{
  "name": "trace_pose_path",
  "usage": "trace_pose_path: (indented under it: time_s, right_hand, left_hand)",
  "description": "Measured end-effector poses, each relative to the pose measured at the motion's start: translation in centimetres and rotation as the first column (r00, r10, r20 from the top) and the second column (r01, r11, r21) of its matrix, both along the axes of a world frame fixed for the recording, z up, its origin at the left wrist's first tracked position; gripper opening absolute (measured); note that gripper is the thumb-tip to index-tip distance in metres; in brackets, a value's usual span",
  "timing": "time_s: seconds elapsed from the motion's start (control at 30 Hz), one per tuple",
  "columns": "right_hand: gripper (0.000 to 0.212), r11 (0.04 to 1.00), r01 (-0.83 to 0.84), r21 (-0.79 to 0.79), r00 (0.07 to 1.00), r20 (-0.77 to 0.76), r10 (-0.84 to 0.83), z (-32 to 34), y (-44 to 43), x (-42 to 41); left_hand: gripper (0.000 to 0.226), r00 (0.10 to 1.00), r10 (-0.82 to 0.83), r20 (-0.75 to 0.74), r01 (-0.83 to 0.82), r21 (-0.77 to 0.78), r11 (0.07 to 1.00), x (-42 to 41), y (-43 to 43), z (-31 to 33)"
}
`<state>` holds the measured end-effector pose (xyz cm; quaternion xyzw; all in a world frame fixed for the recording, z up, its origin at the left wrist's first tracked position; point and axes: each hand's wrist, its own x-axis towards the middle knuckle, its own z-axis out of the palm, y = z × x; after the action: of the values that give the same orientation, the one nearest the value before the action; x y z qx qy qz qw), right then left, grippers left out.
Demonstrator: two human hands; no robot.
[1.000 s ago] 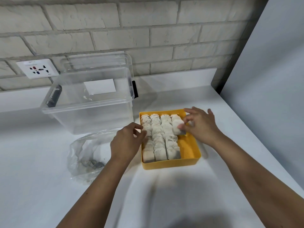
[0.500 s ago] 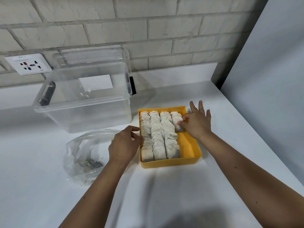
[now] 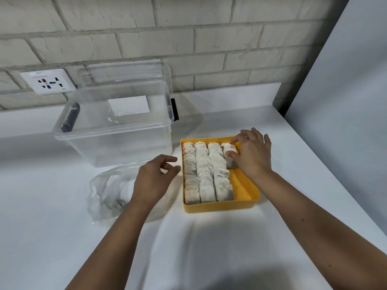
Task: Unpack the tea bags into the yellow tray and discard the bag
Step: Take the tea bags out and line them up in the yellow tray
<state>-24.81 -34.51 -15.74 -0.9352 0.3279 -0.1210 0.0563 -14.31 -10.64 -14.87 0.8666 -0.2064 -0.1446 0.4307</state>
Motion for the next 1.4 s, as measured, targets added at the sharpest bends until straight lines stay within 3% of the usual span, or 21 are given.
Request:
trace_pose_path:
  time_s: [0.1, 0.2, 0.37, 0.47, 0.63, 0.8, 1.0, 1.1, 1.2, 1.3, 1.4]
  right_hand:
    - [0.030, 0.991, -0.126, 0.036, 0.975, 0.188, 0.117, 1.5, 2.7, 0.0]
    - [0.022, 0.942, -0.284, 0.180, 0.927, 0.303, 0.222, 3.1, 6.5, 0.3]
    - [0.016, 0.837, -0.460, 0.296, 0.867, 0.352, 0.352, 3.1, 12.4, 1.2]
    - [0.015, 0.743, -0.544, 0.391, 0.831, 0.373, 0.412, 2.5, 14.9, 2.5]
    - [0.017, 0.599, -0.549, 0.583, 0.828, 0.282, 0.484, 0.6, 18.6, 4.9]
    - [0.021, 0.652, -0.461, 0.603, 0.842, 0.064, 0.536, -2.4, 20.5, 6.6]
    - [0.044, 0.682, -0.455, 0.573, 0.813, -0.046, 0.581, -4.0, 21.7, 7.3]
    - [0.042, 0.690, -0.446, 0.570, 0.837, -0.009, 0.548, -4.5, 22.1, 7.5]
    - [0.025, 0.708, -0.416, 0.570, 0.873, 0.034, 0.486, -4.6, 22.5, 7.3]
    - [0.017, 0.766, -0.416, 0.490, 0.895, 0.072, 0.440, -4.1, 22.0, 6.8]
    - [0.021, 0.782, -0.420, 0.460, 0.907, 0.237, 0.348, -3.0, 20.9, 6.2]
  left_hand:
    - [0.013, 1.000, -0.015, 0.010, 0.016, -0.096, 0.995, -0.3, 1.5, 1.0]
    - [0.013, 0.994, 0.008, 0.105, 0.004, -0.110, 0.994, -0.4, 3.9, 1.4]
    - [0.016, 0.911, 0.071, 0.407, -0.103, 0.059, 0.993, 2.0, 9.3, 0.9]
    - [0.016, 0.884, 0.093, 0.459, -0.174, 0.139, 0.975, 2.9, 11.9, 0.3]
    - [0.024, 0.961, 0.164, 0.224, -0.231, 0.316, 0.920, 2.4, 13.4, -1.3]
    - [0.059, 0.985, 0.172, -0.016, -0.156, 0.352, 0.923, 1.2, 13.3, -2.4]
    - [0.068, 0.992, 0.115, -0.042, -0.099, 0.279, 0.955, 1.1, 14.4, -2.9]
    - [0.068, 0.992, 0.119, -0.050, -0.105, 0.217, 0.970, 0.9, 15.0, -3.0]
    - [0.067, 0.990, 0.121, -0.067, -0.109, 0.160, 0.981, 0.9, 15.4, -3.1]
    - [0.065, 0.990, 0.110, -0.083, -0.098, 0.132, 0.986, 0.9, 15.6, -3.0]
    - [0.061, 0.994, 0.089, -0.059, -0.082, 0.106, 0.991, 0.9, 15.6, -2.9]
